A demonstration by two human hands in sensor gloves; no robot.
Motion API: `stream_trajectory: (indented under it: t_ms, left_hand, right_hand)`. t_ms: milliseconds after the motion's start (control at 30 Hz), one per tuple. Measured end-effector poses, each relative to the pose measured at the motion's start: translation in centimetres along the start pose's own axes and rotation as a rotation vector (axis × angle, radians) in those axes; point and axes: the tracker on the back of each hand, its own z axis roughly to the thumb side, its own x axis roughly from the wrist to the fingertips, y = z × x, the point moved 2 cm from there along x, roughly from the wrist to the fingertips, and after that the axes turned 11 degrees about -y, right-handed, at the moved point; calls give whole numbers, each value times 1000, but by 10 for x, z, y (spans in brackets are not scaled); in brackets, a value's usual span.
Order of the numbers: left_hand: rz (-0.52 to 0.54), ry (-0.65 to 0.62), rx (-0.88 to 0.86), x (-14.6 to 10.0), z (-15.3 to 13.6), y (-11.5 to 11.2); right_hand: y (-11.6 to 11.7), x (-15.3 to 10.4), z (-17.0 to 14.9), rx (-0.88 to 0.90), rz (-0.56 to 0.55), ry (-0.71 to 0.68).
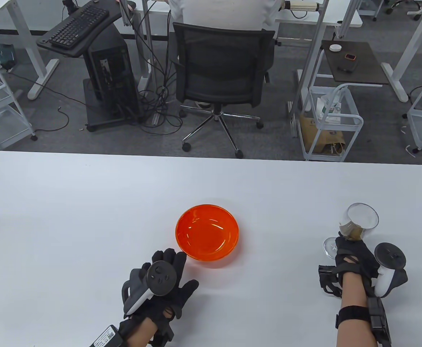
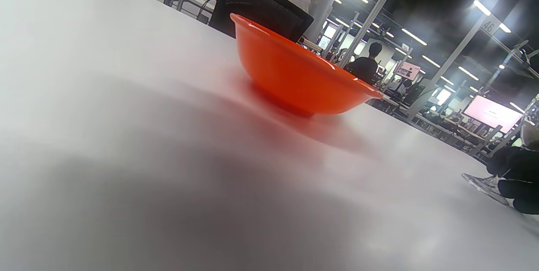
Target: Pour raisins from wine glass into the bowl
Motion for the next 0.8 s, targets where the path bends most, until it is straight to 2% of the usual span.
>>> stream_trajectory:
  t_ms: [200,300,433,633,800]
  left_hand:
    - [-5,-13,-16,0,-1,0]
    - [5,-17,-21,0,-2,1]
    - [20,-49,-65,-1,-2,2]
    - [53,-81,-71,-3,1,3]
    - [50,-75,-103,-1,-4,0]
  right_hand:
    - [-6,-8,2,32,-22,-27]
    - [-7,-14,7,48,3,-45]
    - [-2,-24,13,47,85,-55]
    - [14,-50,25,135,204,-81]
    - [27,-73,39,132,281,-107]
